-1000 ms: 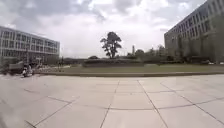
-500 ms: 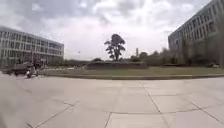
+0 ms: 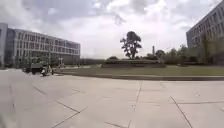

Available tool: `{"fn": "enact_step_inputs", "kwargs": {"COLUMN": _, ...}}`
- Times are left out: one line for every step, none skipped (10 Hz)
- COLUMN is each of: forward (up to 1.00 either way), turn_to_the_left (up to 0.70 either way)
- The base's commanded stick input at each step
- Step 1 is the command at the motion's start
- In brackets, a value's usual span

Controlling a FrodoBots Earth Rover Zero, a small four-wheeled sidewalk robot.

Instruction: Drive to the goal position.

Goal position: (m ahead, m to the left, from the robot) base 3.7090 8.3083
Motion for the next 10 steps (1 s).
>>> {"fn": "enact_step_inputs", "kwargs": {"forward": 1.00, "turn_to_the_left": 0.40}}
{"fn": "enact_step_inputs", "kwargs": {"forward": 1.00, "turn_to_the_left": 0.40}}
{"fn": "enact_step_inputs", "kwargs": {"forward": 1.00, "turn_to_the_left": 0.40}}
{"fn": "enact_step_inputs", "kwargs": {"forward": 1.00, "turn_to_the_left": 0.40}}
{"fn": "enact_step_inputs", "kwargs": {"forward": 1.00, "turn_to_the_left": 0.40}}
{"fn": "enact_step_inputs", "kwargs": {"forward": 1.00, "turn_to_the_left": 0.40}}
{"fn": "enact_step_inputs", "kwargs": {"forward": 1.00, "turn_to_the_left": 0.40}}
{"fn": "enact_step_inputs", "kwargs": {"forward": 1.00, "turn_to_the_left": 0.40}}
{"fn": "enact_step_inputs", "kwargs": {"forward": 1.00, "turn_to_the_left": 0.40}}
{"fn": "enact_step_inputs", "kwargs": {"forward": 1.00, "turn_to_the_left": 0.40}}
